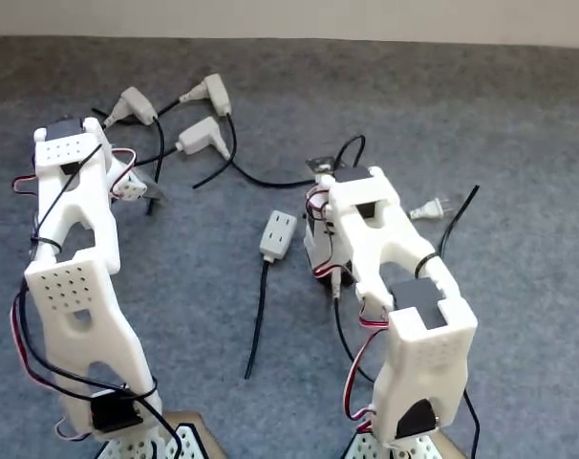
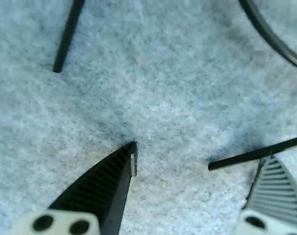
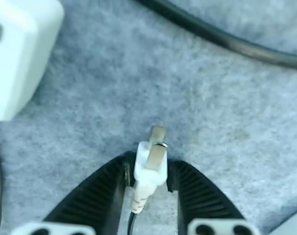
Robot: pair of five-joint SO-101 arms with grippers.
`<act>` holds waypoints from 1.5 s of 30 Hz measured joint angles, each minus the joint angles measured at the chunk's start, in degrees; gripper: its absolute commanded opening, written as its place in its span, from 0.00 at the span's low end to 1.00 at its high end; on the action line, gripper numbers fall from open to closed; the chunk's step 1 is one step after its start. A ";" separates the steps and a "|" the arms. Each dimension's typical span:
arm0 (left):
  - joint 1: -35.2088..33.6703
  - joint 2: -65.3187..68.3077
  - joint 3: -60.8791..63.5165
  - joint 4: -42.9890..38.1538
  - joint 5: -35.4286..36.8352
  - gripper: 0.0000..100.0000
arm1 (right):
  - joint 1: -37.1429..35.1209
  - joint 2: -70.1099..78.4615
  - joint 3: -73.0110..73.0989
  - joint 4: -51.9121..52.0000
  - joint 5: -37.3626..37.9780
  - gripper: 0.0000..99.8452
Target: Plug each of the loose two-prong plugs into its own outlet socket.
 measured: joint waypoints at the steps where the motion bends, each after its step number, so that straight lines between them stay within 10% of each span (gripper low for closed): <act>1: 0.00 0.00 0.00 0.00 0.00 0.36 | 0.00 0.00 0.00 0.00 0.00 0.15; 18: 0.00 0.00 0.00 -0.35 0.00 0.36 | 1.67 0.70 -3.96 0.26 0.18 0.02; 30: 0.00 0.00 0.00 -0.35 0.00 0.36 | 2.64 -7.91 -36.57 18.55 0.00 0.01; 45: 0.00 0.00 0.00 -0.35 0.00 0.36 | -17.32 -22.33 -52.75 26.46 7.38 0.01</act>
